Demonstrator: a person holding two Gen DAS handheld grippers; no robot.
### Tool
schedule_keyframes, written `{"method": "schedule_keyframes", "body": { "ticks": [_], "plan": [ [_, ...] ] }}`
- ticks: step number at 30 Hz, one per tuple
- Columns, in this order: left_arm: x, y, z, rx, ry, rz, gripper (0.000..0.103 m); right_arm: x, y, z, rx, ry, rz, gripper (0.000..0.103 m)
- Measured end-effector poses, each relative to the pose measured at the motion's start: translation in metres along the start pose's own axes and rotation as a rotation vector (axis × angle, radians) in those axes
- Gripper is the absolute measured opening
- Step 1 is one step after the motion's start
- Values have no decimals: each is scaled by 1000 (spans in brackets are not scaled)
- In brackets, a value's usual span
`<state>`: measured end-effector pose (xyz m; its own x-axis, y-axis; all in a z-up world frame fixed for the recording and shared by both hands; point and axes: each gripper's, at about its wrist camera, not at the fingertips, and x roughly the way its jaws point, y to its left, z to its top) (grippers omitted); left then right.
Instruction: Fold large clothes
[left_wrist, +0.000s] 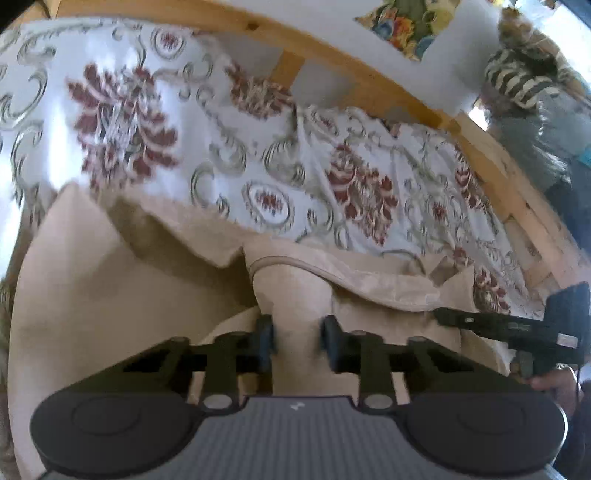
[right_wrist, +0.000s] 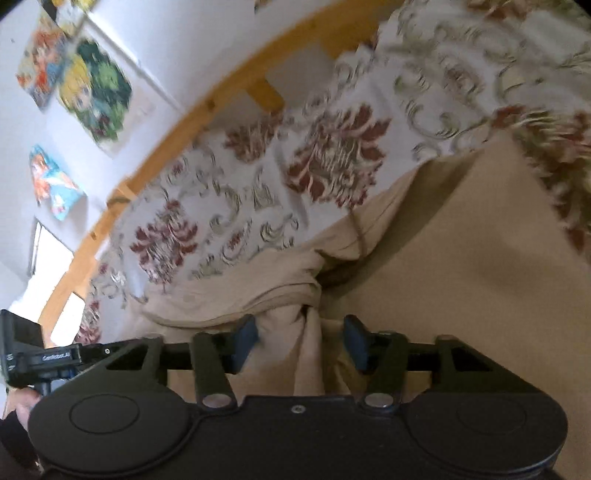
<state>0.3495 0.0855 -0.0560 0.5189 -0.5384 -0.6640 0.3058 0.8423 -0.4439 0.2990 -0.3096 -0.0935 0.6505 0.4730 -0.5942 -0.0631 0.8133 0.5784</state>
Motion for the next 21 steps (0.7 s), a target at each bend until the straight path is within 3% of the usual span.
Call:
{"method": "schedule_keyframes", "body": {
  "ticks": [2,4,7,10,12,13,15,18,21],
  "plan": [
    [0,-3,6,7,-64,7,21,12,17,10,-106,-32,-52,17],
    [2,-14,11,82,-131,48,20,17,36,21,-214,-106,-94,14],
    [12,-24,13,143,-156,102,20,22,46,33,-334,-217,-145,11],
    [15,-23,12,129,-149,106,27,26,35,31,-321,-211,-155,13],
    [7,-21,7,132,-139,104,36,13,33,19,-308,-225,-158,20],
    [0,-21,2,134,-139,103,39,1,33,10,-305,-244,-165,29],
    [-16,-22,-11,129,-156,100,52,-19,35,-6,-299,-281,-169,38],
    [-29,-23,-32,102,-142,98,55,-37,34,-30,-301,-297,-187,40],
    [-21,-26,-56,121,-67,201,54,-31,33,-52,-319,-215,-261,36]
  ]
}}
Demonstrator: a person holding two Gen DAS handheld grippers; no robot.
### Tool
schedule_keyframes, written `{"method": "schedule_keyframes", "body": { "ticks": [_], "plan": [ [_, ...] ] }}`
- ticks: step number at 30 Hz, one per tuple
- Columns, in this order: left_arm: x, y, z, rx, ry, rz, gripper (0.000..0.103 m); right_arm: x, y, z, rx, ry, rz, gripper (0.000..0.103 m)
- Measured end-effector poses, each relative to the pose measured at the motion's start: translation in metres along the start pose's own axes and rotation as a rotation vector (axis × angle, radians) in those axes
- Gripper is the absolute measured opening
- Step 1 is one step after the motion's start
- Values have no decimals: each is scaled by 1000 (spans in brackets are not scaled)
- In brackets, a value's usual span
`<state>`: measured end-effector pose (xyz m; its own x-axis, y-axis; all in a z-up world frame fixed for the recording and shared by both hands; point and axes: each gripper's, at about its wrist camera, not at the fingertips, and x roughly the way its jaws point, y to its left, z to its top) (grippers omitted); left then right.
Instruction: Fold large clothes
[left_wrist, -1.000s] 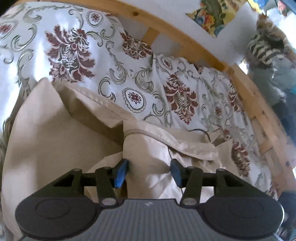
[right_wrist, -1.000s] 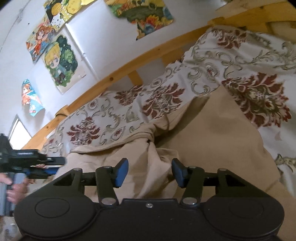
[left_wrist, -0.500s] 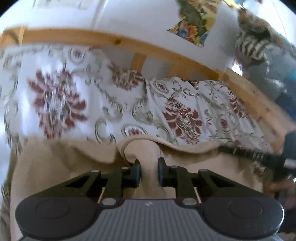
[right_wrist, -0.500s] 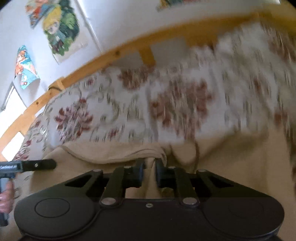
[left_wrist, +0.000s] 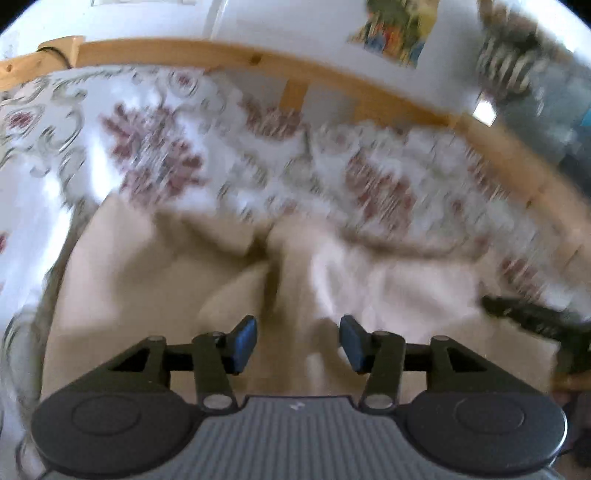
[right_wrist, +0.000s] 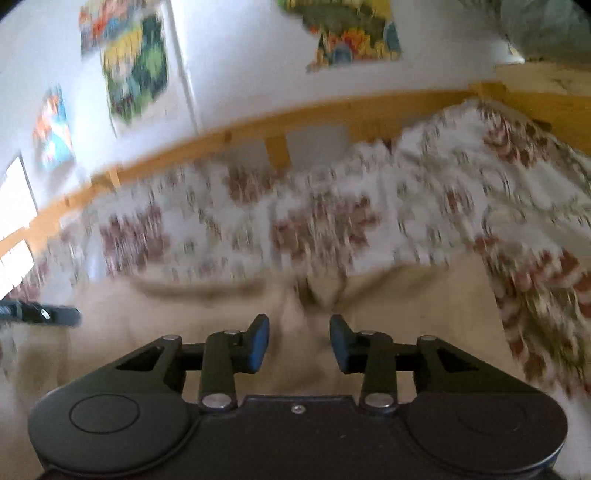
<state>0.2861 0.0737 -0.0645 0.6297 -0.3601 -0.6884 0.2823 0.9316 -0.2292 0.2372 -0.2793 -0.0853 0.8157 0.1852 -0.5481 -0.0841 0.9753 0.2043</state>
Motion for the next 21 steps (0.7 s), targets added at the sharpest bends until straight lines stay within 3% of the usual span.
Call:
{"method": "schedule_keyframes", "body": {
  "ticks": [3,6,8,9,12,13,14,18,21],
  "plan": [
    [17,0,-14,10,77,99,53,8,-2,-27,22,61,-8,35],
    [12,5,-13,-27,64,100,53,0,-2,-35,36,39,-8,36],
    [1,4,-9,-27,33,101,53,-10,0,-31,27,11,-6,37],
    [-8,2,-7,-18,0,103,59,-16,1,-27,10,-22,-4,38],
    [-31,-4,-2,5,-116,63,76,-22,0,-14,1,-120,1,54],
    [-34,-6,0,15,-137,59,76,-19,-3,-9,18,-139,6,61],
    [-33,-10,4,22,-142,59,76,-15,-8,-4,38,-148,12,62],
    [-11,-17,6,48,-52,84,77,-1,-27,-2,154,-124,21,62],
    [17,-15,-9,82,27,154,78,6,-28,-13,126,-75,-39,62]
  ]
}}
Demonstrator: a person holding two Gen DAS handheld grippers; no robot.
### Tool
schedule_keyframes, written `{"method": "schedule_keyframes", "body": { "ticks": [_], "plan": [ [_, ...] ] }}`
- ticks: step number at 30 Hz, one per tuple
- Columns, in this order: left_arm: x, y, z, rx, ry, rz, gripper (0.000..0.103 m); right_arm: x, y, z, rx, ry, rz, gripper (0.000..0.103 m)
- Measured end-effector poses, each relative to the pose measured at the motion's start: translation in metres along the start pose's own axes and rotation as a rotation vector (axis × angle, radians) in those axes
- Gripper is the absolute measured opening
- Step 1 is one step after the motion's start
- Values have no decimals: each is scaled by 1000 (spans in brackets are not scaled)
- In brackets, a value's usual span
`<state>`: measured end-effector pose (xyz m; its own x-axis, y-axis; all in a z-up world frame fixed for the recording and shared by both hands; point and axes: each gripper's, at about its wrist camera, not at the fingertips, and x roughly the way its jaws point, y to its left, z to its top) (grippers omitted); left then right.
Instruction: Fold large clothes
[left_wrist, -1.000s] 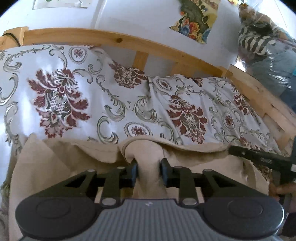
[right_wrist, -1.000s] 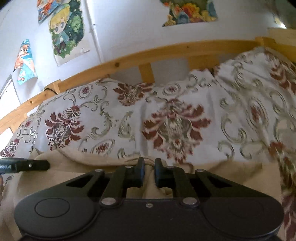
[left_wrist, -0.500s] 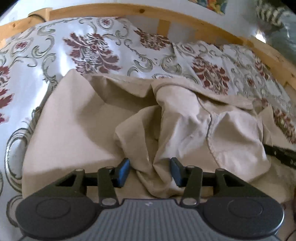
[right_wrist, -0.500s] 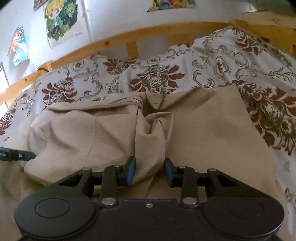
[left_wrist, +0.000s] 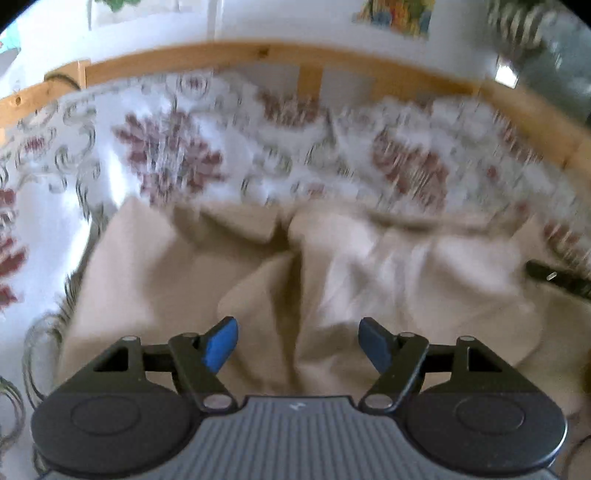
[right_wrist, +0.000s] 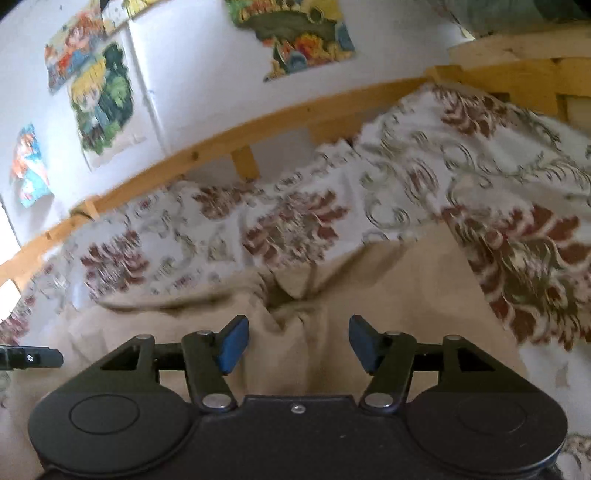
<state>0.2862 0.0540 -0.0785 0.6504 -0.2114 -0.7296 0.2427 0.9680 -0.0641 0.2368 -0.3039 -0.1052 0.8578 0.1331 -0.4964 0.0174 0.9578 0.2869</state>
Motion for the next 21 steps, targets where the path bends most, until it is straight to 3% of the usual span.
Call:
{"method": "schedule_keyframes", "body": {
  "ticks": [3,7,12,14,18,21],
  "plan": [
    [11,14,-13,-60,31,-24,80,6,-2,-11,2,44,-43,62],
    [-1,16,-16,-47,25,-15,80,3,-2,-13,-8,39,-52,67],
    [-29,20,-20,-114,-34,-24,86,-6,0,-11,-1,25,-46,72],
    [-38,18,-16,-141,-65,-46,88,-15,3,-8,-15,11,-46,85],
    [-43,-2,4,-148,-175,-58,99,-49,10,2,3,-9,-85,92],
    [-35,-30,28,-125,-184,-28,102,-93,13,0,77,-41,-155,100]
  ]
}}
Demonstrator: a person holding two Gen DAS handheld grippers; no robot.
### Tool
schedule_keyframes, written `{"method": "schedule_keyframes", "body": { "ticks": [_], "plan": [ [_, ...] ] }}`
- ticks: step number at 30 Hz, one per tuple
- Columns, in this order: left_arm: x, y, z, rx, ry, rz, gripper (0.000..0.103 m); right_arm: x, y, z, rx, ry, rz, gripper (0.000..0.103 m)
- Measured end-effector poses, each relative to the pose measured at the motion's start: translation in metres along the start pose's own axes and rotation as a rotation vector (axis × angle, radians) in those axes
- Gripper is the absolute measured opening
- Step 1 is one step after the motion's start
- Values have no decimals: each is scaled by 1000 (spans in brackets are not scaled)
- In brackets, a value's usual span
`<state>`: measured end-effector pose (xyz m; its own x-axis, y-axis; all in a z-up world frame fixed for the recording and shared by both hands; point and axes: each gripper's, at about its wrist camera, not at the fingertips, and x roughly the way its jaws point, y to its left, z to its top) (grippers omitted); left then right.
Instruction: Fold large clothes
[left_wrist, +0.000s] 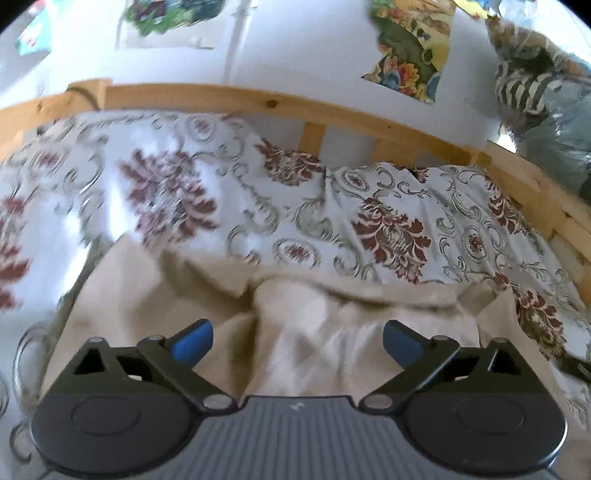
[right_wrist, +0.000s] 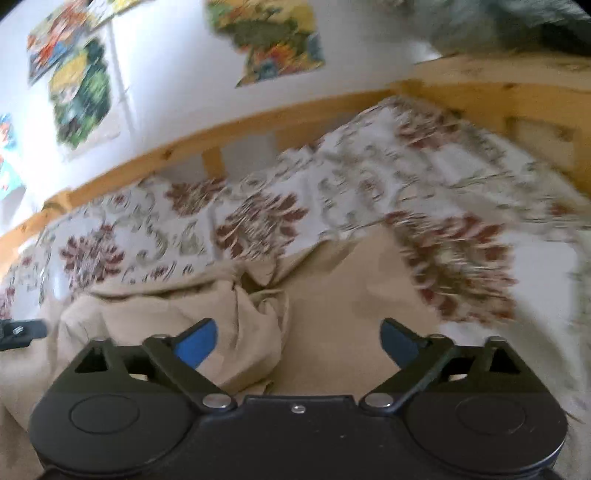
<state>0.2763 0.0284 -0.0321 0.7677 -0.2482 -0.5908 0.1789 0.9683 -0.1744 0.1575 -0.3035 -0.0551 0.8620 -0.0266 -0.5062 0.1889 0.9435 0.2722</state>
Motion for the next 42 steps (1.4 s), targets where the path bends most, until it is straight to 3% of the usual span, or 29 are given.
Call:
{"method": "schedule_keyframes", "body": {
  "ticks": [3,5,8,11,20,25,28,34,37,39,42],
  "plan": [
    [24,-24,4,73,6,71,102,-53,-3,-23,105,2,-24,102],
    [44,-29,-5,113,75,106,102,-82,-2,-44,133,26,-33,102],
    [65,-20,-26,91,180,119,101,-108,7,-66,95,56,1,102],
    [64,-12,-36,49,181,113,101,-107,14,-70,55,63,24,102],
    [38,-9,-40,71,179,100,102,-78,10,-77,96,112,31,102],
    [7,1,-46,53,156,59,102,-75,11,-75,92,113,42,102],
    [-23,1,-55,89,134,168,102,-70,13,-72,101,126,50,102],
    [-89,2,-83,168,110,225,102,-66,23,-59,153,164,127,102],
    [-122,6,-103,121,87,276,102,-73,34,-54,97,145,172,102],
    [-141,11,-117,70,94,246,102,-79,39,-53,59,150,194,102],
    [-159,21,-136,79,148,133,102,-89,36,-48,90,151,206,102]
  ]
}}
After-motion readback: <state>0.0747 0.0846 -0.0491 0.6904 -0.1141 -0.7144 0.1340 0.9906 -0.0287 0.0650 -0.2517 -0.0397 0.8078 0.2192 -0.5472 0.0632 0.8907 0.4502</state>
